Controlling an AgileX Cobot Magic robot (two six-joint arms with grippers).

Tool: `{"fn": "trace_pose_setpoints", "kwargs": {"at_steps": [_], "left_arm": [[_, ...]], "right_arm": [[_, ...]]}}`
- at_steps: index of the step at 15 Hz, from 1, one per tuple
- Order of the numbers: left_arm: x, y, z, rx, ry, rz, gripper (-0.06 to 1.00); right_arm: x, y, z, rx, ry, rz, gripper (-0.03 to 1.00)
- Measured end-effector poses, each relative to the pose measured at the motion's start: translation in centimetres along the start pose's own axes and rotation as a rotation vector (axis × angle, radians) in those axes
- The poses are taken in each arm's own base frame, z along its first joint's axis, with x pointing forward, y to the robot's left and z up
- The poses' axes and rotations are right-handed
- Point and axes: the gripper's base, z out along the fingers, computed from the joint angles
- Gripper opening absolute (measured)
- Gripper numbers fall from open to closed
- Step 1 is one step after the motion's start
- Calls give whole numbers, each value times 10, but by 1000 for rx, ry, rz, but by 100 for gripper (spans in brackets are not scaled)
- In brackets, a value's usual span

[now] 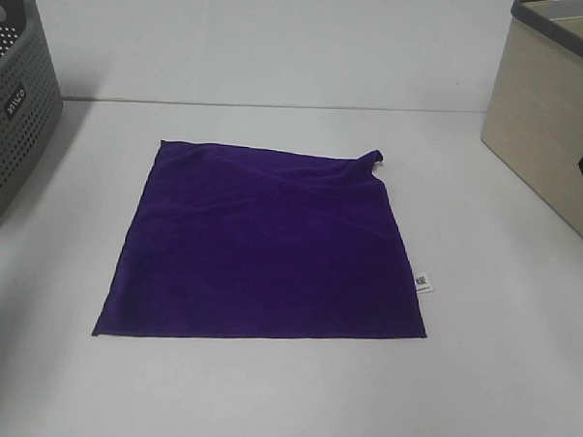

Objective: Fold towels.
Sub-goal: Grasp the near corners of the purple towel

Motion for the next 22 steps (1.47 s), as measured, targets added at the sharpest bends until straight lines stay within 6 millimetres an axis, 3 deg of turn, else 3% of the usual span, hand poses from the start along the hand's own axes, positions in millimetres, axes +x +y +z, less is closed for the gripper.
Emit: {"fn": "trace_pose_setpoints", "kwargs": {"at_steps": [3,4,5,9,12,14,16,22], "left_arm": [[-1,-6,8,79,64,31,99],[-6,-9,17,122,85,15,99],[-15,-15,40,196,106,18,99],[-8,-23,101,329,161,24,99],[-9,-29,142,426,147,60,99],[-16,-27,160,408,103,13,99],[-15,-25,172,403,124,-9,99],[-10,-34,213,440,184,-11,99]], "right_arm": [[0,-14,-1,53,-8,32,95],[0,-30,-1,79,-6,88,93],[-1,-54,7,50,8,179,86],[3,-39,53,-266,13,123,83],[3,-40,86,-277,-16,123,88],[-2,-23,112,-279,30,81,92],[1,-17,132,-272,114,82,92],[10,-23,159,-263,223,108,92]]}}
